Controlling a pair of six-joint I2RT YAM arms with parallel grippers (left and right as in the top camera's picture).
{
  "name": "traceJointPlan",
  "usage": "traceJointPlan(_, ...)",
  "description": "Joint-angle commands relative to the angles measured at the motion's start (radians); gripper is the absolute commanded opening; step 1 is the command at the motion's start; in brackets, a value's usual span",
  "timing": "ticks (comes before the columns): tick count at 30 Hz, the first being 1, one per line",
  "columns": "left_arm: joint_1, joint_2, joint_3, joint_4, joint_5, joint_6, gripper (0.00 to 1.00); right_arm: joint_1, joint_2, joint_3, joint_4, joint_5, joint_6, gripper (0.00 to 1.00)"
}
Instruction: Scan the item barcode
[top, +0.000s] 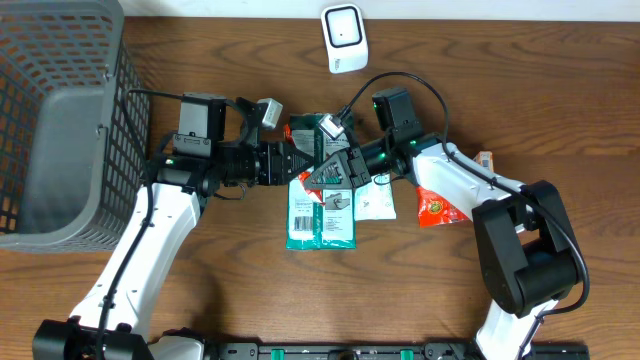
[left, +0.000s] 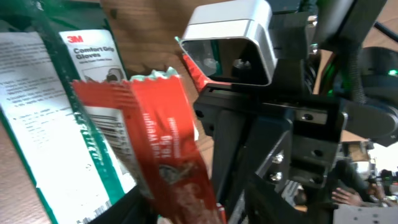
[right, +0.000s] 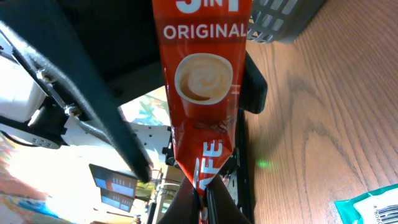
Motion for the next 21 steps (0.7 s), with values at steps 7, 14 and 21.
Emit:
traceJointPlan(7, 0.002, 0.007, -0.008, 0.002, -0.044, 0.006, 0.56, 0.005, 0.012, 0.002, 0.0, -0.021, 0.006, 0.01)
traceJointPlan(14, 0.002, 0.007, -0.008, 0.002, -0.043, 0.006, 0.42, 0.021, 0.012, 0.002, 0.004, -0.021, 0.006, 0.01)
traceJointPlan(21, 0.002, 0.007, -0.008, 0.002, -0.056, 0.006, 0.26, 0.021, 0.012, 0.002, 0.004, -0.019, 0.006, 0.02)
